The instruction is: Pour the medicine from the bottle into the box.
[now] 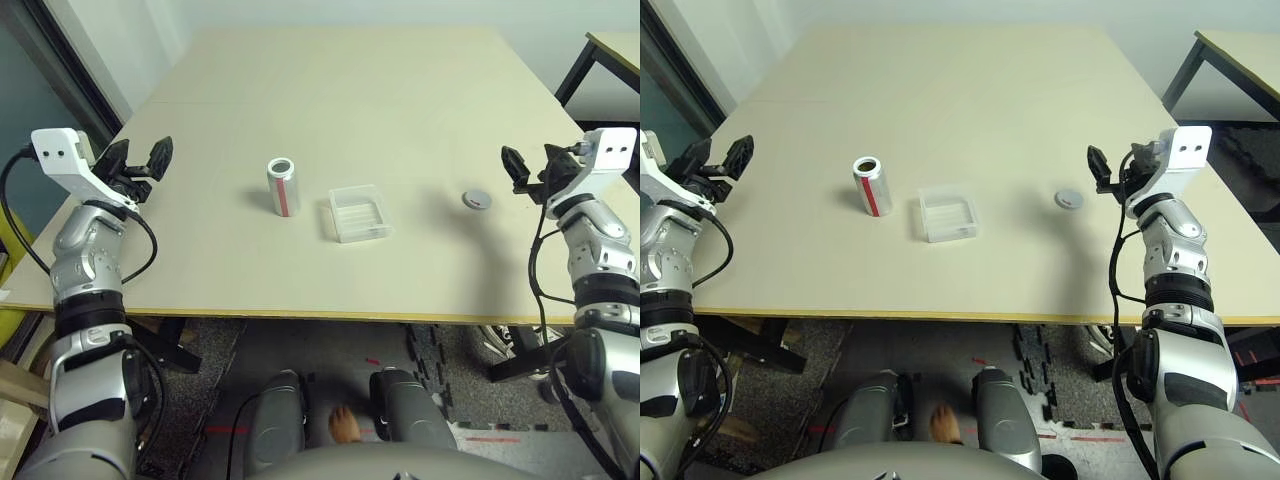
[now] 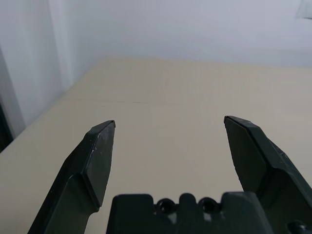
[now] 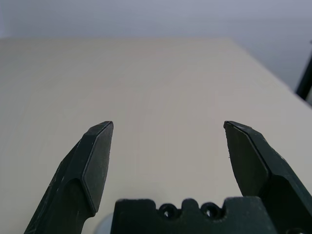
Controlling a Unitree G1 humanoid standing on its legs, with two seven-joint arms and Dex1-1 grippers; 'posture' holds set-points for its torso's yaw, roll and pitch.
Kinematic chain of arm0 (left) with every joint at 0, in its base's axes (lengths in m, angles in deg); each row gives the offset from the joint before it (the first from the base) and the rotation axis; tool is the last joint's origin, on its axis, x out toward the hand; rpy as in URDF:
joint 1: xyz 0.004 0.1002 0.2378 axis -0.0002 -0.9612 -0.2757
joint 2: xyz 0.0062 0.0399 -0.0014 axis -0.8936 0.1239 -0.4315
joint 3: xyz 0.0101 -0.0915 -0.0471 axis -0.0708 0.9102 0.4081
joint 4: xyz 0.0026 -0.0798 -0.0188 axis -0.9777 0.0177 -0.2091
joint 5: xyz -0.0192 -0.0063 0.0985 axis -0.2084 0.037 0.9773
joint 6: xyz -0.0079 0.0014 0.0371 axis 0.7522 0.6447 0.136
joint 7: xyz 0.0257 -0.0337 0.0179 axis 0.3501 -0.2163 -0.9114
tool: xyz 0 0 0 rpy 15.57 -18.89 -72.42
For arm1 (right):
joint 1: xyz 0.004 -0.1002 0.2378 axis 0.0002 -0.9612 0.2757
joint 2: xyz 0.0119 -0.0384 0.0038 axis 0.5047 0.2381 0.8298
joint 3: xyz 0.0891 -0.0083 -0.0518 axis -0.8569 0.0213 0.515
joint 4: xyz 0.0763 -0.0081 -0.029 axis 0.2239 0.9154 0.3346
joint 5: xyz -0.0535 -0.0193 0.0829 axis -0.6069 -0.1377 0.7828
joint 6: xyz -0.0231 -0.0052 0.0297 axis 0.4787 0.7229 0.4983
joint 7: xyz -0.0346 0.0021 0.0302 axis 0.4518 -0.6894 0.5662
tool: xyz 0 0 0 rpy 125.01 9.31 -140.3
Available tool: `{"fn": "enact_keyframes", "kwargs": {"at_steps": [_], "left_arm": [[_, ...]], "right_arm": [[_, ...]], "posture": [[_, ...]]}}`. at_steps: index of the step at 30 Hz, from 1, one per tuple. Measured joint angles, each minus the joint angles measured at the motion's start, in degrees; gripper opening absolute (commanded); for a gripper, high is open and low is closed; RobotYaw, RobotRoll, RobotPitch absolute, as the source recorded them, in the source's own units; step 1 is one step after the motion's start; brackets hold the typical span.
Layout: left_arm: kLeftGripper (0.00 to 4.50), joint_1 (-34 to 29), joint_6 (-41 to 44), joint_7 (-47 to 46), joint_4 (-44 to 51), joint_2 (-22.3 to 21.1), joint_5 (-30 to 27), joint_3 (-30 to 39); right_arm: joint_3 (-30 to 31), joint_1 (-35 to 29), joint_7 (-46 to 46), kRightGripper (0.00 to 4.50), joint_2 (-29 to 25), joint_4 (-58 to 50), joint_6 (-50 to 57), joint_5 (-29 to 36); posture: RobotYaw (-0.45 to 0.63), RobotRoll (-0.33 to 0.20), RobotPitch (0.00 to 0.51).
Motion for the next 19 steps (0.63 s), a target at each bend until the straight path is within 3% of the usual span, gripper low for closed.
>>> {"fn": "enact_keyframes", "kwargs": {"at_steps": [19], "left_arm": [[4.48,6.13,-5.32,1.01,-12.59,-1.49,2.8,-1.52]], "right_arm": [[-1.5,-1.66,0.76,4.5,-2.23,2.03,0.0,-0.01]], "posture": [[-0.13,0.0,0.083]]}}
